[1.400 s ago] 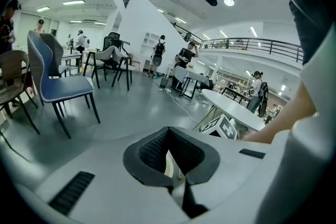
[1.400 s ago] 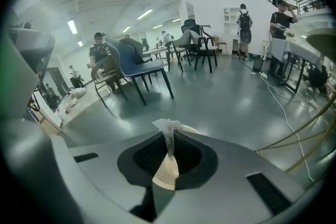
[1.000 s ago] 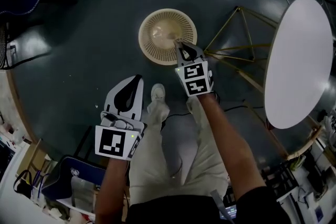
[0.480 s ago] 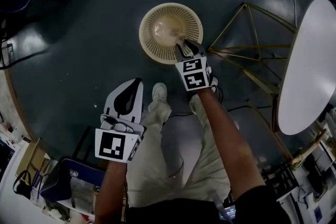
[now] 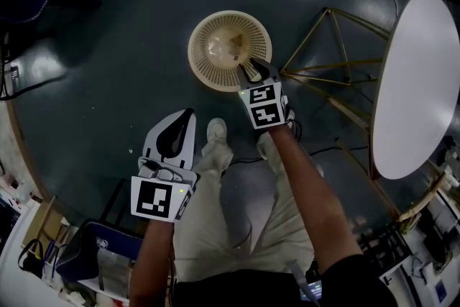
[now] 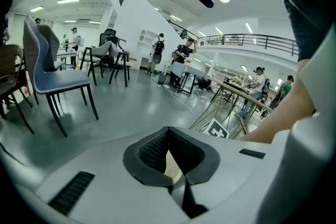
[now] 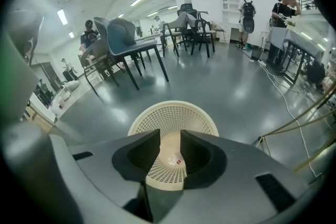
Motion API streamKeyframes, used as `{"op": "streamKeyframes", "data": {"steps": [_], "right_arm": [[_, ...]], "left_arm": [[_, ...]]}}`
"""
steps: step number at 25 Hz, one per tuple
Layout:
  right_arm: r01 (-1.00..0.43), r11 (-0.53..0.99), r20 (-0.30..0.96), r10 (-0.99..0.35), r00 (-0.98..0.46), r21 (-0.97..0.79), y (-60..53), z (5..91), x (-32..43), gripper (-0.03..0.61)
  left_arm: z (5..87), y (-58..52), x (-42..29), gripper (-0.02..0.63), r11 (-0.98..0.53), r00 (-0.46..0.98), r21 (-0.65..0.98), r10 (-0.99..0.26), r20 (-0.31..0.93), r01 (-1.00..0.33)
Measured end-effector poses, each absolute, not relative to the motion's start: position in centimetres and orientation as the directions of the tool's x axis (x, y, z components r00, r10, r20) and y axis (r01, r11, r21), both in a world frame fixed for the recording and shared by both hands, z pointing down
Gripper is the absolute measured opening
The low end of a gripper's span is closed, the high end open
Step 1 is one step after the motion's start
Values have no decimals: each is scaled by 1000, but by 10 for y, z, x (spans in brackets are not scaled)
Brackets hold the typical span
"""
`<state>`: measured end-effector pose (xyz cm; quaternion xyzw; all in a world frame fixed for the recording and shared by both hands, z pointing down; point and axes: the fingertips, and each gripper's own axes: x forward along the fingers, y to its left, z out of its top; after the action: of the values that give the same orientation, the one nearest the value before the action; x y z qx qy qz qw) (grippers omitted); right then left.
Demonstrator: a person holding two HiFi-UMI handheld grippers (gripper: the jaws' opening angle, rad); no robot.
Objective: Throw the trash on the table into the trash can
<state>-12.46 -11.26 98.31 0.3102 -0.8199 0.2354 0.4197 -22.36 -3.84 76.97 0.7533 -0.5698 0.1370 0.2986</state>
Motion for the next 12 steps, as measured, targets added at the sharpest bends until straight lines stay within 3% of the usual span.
{"op": "streamKeyframes", "data": {"steps": [5,12], "right_arm": [[-705,695,825,-314,-470,-137,-104,948,-123,123],[-676,726,804,-324,-498,-126,-91,872,-115,58]], "left_arm": [[739,-36,-222,8,-175,309,287,-788,532,-942],[678,-27,-216,8,-172,298,275,-798,524,-946]]}}
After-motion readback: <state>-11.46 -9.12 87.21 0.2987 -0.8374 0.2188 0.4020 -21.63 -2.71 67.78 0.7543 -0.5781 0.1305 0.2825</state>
